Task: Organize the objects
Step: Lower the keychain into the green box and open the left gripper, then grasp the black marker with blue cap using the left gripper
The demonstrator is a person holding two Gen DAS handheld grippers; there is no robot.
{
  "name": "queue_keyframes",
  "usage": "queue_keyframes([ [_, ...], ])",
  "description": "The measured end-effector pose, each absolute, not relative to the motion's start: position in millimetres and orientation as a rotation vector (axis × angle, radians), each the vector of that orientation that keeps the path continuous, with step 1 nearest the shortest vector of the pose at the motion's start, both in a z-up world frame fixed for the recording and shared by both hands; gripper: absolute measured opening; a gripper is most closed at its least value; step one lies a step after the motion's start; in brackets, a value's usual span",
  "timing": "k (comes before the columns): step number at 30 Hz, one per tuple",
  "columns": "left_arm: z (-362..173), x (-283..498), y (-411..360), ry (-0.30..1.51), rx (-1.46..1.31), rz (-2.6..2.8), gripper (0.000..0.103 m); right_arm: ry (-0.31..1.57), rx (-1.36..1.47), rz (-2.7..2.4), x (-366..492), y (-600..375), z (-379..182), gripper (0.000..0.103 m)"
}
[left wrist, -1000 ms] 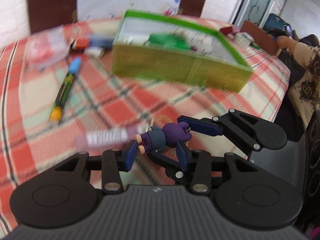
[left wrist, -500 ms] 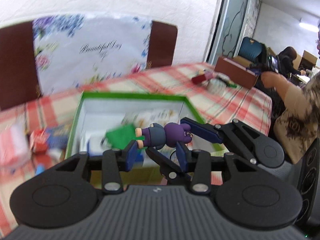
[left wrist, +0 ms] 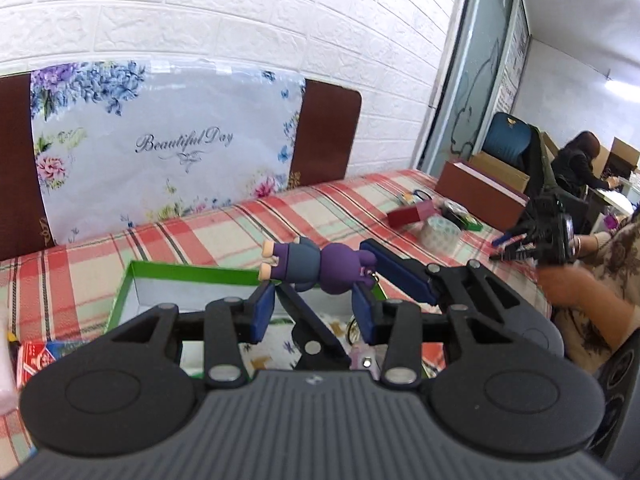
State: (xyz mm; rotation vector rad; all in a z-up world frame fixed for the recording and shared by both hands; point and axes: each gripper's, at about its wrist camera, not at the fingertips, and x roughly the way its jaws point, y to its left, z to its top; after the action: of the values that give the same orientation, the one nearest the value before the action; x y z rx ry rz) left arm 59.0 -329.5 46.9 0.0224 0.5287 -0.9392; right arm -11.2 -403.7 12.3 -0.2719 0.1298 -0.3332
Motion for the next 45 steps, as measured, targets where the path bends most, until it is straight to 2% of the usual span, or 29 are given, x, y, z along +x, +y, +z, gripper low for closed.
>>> queue_keyframes([
  [3,44.0,66.9,-327.8,0.540,0.015,-0.917,0.048,0.157,-0.278,-0.317,-3.4,-401.3,10.9,0.059],
  [4,41.7,67.5,-326.8,0.537,0.029,-0.900,0.050,0.178,-0.276,-0.313,-0.5,-399.8,8.1,0.064],
  [5,39.2,68.1,-326.1,0.533,0.046,-0.883,0.052,0.188,-0.269,-0.314,0.2,-398.2,5.0,0.074],
  [9,26.4,74.7,-312.2,0.564,0.067,-0.819,0.053,0.198,-0.221,-0.311,-12.0,-389.9,-3.6,0.074],
  [12,17.2,76.2,-290.7,0.603,0.038,-0.816,0.064,0.211,-0.164,-0.291,-28.1,-381.2,-8.1,0.075],
  [17,9.0,53.1,-238.8,0.553,0.039,-0.798,0.063,0.218,-0.113,-0.226,-55.1,-346.4,-19.0,0.075],
  [21,-8.0,46.9,-182.1,0.590,-0.010,-0.737,0.063,0.241,-0.094,-0.110,-61.0,-315.4,-26.2,0.075],
  [29,-44.9,70.6,-115.3,0.683,-0.044,-0.511,0.062,0.456,-0.006,0.073,-41.3,-279.8,-66.8,0.075],
  [31,-52.0,77.3,-118.1,0.687,-0.004,-0.484,0.061,0.469,-0.040,0.069,-40.2,-275.4,-68.7,0.075],
  [33,-59.9,83.1,-125.5,0.719,0.018,-0.497,0.040,0.482,-0.036,0.062,-37.2,-277.2,-68.8,0.076],
  [35,-68.5,86.9,-132.4,0.750,0.040,-0.509,0.033,0.502,-0.008,0.052,-32.7,-281.7,-69.9,0.076],
  [36,-68.7,83.9,-134.9,0.725,0.069,-0.503,0.025,0.512,0.007,0.048,-29.6,-284.6,-70.1,0.076],
  [38,-68.2,81.6,-133.2,0.737,0.086,-0.535,0.018,0.533,0.032,0.052,-26.7,-286.9,-70.2,0.075],
  [41,-67.3,78.8,-112.4,0.802,0.009,-0.582,0.017,0.550,0.072,0.083,-21.9,-284.9,-70.2,0.075],
  [45,-70.0,48.7,-80.7,0.796,0.068,-0.612,0.017,0.564,0.143,0.147,-14.6,-275.6,-65.8,0.074],
])
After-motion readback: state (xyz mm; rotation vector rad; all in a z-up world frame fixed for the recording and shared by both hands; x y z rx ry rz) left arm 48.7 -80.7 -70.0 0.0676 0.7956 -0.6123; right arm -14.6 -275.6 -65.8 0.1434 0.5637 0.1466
